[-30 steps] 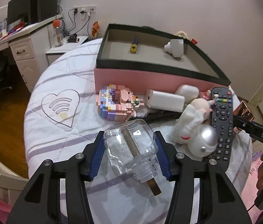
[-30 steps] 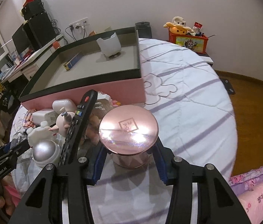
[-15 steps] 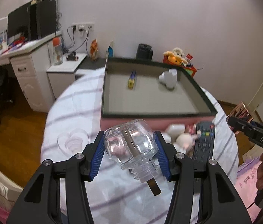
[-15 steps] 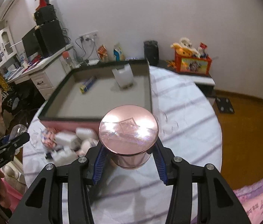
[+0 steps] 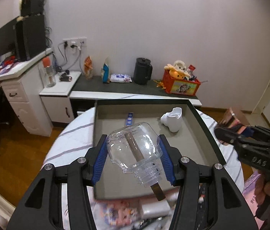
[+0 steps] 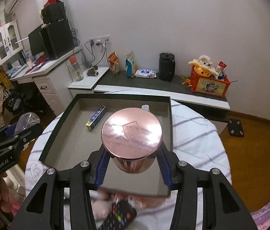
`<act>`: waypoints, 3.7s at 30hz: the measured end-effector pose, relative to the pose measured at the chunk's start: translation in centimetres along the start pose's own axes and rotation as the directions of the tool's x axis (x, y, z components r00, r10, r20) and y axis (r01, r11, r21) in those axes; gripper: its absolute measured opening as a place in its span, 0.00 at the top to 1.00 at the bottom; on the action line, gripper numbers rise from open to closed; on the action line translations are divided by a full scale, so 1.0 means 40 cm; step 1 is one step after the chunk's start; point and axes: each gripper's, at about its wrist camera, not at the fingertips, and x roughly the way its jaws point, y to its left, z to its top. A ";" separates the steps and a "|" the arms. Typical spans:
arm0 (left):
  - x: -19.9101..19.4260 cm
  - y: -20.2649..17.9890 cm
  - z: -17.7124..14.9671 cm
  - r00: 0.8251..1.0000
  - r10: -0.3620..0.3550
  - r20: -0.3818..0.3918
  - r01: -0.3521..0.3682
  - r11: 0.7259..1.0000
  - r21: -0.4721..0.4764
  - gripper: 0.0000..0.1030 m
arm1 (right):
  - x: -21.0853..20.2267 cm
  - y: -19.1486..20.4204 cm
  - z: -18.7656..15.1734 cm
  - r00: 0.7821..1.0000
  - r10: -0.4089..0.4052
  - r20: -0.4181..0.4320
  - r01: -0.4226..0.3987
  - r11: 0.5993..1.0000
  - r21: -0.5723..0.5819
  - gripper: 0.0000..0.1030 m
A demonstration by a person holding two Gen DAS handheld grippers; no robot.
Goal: Organize rigid objects
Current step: 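Lift both items into the box and open both tools to release them, then withdraw both tools from the box toward the remaining items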
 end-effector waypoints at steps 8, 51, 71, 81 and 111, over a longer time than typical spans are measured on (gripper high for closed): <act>0.181 -0.035 0.008 0.994 0.003 -0.113 0.001 0.999 0.033 0.49 | 0.168 -0.004 0.028 0.992 -0.008 -0.124 0.007 1.000 -0.011 0.53; -0.264 0.007 -0.107 0.988 0.133 0.083 -0.129 0.990 -0.052 0.01 | -0.216 0.030 -0.092 0.995 -0.045 0.089 0.038 0.996 0.079 0.00; -0.511 -0.081 -0.367 0.966 0.177 0.191 -0.170 0.984 -0.051 0.00 | -0.433 0.057 -0.434 0.984 -0.127 0.126 0.106 0.982 0.159 0.00; -0.519 -0.069 -0.392 0.967 0.183 0.176 -0.173 0.983 -0.067 0.00 | -0.452 0.067 -0.456 0.983 -0.128 0.128 0.106 0.981 0.161 0.00; -0.270 -0.004 -0.413 0.984 0.173 -0.033 -0.175 0.981 -0.078 0.00 | -0.220 0.053 -0.417 0.997 -0.060 -0.038 0.066 0.984 0.166 0.00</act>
